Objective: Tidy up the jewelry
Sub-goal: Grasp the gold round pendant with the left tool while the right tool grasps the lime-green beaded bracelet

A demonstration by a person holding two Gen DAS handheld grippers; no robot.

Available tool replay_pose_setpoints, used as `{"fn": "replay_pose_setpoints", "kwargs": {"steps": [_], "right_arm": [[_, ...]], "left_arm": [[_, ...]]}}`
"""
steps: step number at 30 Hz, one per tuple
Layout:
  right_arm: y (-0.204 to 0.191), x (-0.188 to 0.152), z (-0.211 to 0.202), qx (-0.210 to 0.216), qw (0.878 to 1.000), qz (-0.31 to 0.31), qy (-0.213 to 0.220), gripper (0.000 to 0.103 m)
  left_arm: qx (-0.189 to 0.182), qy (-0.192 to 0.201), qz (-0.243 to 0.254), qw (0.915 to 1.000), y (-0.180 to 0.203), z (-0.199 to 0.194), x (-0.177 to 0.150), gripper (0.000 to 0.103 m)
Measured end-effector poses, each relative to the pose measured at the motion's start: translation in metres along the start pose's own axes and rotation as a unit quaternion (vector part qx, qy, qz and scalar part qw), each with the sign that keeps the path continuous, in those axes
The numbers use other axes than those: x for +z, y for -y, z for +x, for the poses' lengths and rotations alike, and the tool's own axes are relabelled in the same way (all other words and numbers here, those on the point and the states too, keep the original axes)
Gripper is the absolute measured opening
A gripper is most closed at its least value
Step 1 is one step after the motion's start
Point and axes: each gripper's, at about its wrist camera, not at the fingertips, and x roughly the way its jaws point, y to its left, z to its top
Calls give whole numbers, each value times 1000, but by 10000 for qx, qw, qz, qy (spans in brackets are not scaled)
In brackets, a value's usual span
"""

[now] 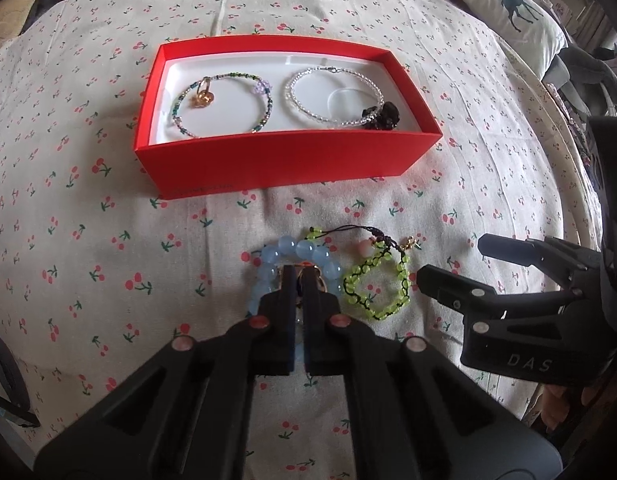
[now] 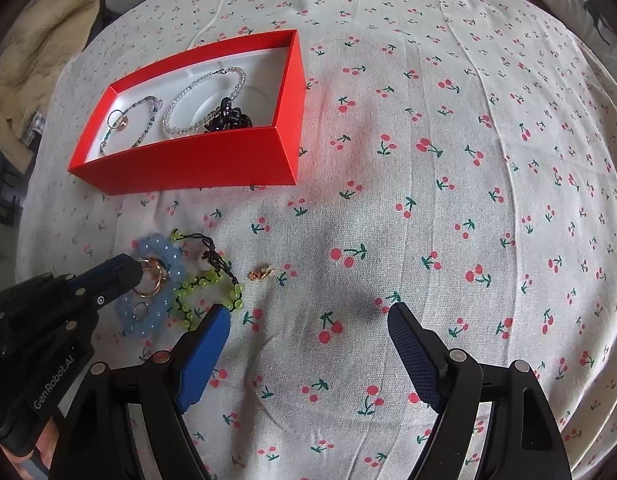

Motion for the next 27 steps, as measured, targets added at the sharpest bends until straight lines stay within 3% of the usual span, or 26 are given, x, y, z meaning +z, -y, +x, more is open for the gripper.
{"fn": "replay_pose_setpoints", "kwargs": {"steps": [5, 13, 16, 23, 27], "right_arm": [[0, 7, 0, 283, 9994, 220, 8, 77], [-21, 9, 18, 604, 9977, 230, -211, 29], [-25, 12, 24, 530, 9984, 137, -148, 12], [-19, 13, 14, 446, 9990, 44, 62, 7], [-15, 12, 10, 443, 9989, 56, 129, 7]], "left_arm": [[-28, 134, -63, 9999, -9, -12, -3, 2], [-284, 96, -186, 9994, -15, -14, -4, 2], [-314, 49, -178, 9993, -12, -11, -4, 9], [-447, -95, -240, 9987, -3, -3, 0, 11], [-264, -102, -234, 9993, 3, 0, 2, 11]]}}
